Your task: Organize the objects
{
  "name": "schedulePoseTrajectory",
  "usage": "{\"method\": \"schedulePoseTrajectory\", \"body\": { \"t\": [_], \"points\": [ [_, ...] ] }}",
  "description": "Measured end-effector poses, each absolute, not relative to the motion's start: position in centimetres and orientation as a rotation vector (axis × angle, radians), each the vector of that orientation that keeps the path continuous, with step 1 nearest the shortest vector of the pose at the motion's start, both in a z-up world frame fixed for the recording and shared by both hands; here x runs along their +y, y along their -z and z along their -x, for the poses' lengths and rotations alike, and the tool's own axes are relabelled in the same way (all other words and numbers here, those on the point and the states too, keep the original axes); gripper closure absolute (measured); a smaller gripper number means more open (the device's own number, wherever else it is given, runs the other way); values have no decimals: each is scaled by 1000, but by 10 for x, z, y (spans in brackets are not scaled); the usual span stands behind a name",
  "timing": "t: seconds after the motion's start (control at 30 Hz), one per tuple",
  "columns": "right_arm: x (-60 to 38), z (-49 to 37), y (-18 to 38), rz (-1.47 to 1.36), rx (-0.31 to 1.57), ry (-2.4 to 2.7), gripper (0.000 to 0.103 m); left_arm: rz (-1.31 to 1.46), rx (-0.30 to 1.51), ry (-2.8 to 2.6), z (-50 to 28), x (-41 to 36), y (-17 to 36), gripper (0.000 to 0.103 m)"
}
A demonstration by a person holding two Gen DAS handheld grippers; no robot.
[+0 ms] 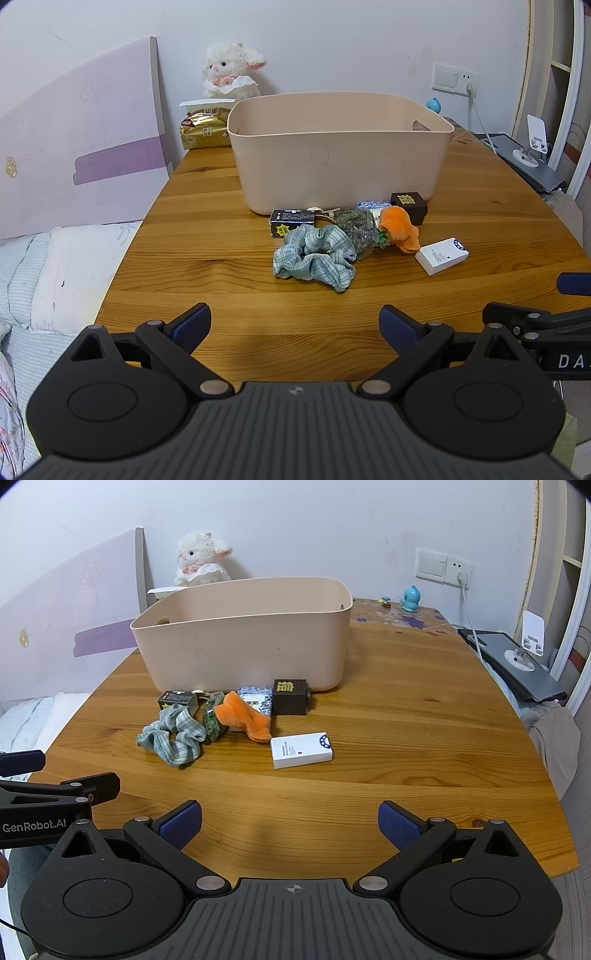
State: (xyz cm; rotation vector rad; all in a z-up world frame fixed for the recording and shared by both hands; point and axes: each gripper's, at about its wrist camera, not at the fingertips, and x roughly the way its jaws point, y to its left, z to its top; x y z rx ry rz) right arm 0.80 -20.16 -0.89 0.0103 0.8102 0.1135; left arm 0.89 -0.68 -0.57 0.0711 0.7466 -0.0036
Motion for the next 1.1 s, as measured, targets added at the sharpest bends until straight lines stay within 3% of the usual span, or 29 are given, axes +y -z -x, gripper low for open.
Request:
{"method": "schedulePoseTrajectory", "body": {
  "t": [1.1],
  "points": [
    [-204,-25,13,-19,824,-112,0,-64,769,17,-31,-3,17,5]
  ]
}}
